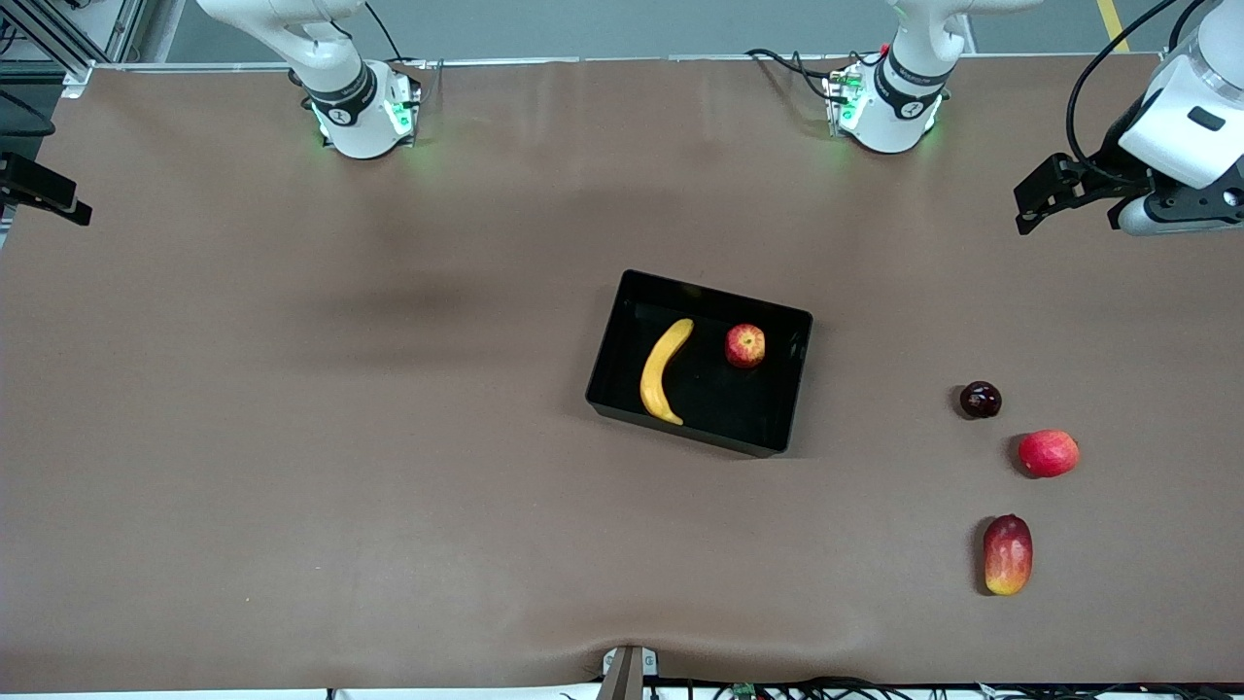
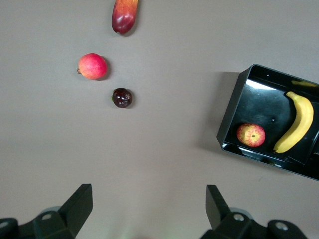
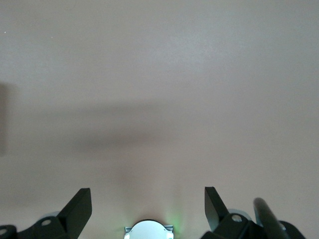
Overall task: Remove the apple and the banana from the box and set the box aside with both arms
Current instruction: 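Move the left gripper over the red-yellow apple in the black tray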
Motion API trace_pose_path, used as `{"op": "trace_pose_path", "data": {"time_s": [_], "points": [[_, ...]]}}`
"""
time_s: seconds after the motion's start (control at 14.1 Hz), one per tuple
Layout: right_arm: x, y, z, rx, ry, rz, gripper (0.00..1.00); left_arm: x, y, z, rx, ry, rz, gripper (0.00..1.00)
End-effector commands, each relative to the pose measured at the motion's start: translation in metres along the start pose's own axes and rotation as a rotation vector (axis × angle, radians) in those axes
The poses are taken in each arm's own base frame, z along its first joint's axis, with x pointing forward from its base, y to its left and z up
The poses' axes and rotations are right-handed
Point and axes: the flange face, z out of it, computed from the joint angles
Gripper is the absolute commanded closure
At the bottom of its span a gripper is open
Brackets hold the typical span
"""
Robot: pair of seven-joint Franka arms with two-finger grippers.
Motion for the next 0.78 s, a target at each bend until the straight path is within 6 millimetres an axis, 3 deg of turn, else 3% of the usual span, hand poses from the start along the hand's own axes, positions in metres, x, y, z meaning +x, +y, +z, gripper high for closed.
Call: {"op": "trace_pose_path", "data": {"time_s": [0.0,0.28,0.43,0.71], "points": [[0.000,0.003,-0.001,0.027,-0.001,0.014,0.00,0.002,-0.003,-0.005,-0.005,-0.008,0.010,0.00],[0.000,0.007,-0.001,0.031,0.000,0.021,0.00,0.009,-0.005,-0.005,0.041,0.004,0.011,0.00],[-0.001,0.007,0.000,0.031,-0.002,0.021,0.00,0.011,0.008,0.002,0.044,-0.009,0.011,0.00],[0.000,0.008,0.000,0.035,-0.003,0.024,0.00,0.017,0.084,0.051,0.037,-0.088,0.048,0.00]]}}
